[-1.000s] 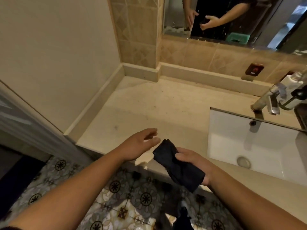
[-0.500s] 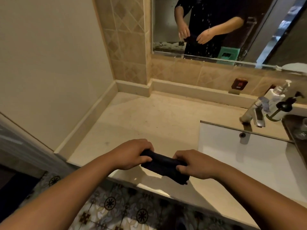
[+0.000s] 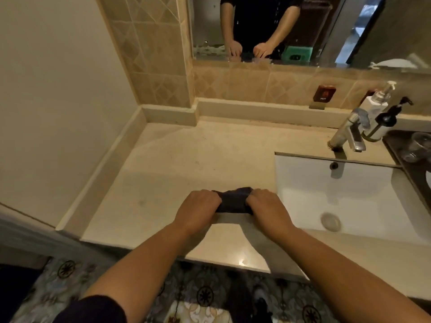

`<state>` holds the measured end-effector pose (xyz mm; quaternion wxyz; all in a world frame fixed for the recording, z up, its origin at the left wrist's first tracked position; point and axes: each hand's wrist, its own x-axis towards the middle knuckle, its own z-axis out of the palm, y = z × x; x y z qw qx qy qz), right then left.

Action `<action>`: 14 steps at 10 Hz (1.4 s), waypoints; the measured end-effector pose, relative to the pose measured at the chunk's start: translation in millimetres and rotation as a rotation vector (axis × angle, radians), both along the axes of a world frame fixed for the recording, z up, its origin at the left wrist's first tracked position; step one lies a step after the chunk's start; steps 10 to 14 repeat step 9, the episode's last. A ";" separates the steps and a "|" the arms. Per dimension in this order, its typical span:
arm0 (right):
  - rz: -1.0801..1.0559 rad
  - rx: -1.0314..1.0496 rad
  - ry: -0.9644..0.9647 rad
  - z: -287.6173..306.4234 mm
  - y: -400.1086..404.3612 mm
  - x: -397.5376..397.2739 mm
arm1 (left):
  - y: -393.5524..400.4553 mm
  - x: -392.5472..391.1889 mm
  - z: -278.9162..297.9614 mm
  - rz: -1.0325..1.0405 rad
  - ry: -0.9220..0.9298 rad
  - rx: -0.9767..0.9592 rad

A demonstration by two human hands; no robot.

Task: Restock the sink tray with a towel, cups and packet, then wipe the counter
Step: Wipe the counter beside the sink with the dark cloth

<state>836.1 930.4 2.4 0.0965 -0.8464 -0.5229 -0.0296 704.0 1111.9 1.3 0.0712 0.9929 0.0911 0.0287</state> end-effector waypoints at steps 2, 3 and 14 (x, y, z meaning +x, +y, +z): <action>-0.015 -0.009 0.198 -54.1 -32.5 -47.3 | -14.1 -42.4 -54.5 -0.132 0.060 -0.043; 0.005 -0.002 0.169 -46.5 -37.3 -47.5 | -13.7 -51.6 -51.4 -0.148 0.038 -0.032; 0.068 -0.595 0.258 20.2 19.6 -6.4 | -2.6 -6.1 11.1 0.070 0.566 -0.189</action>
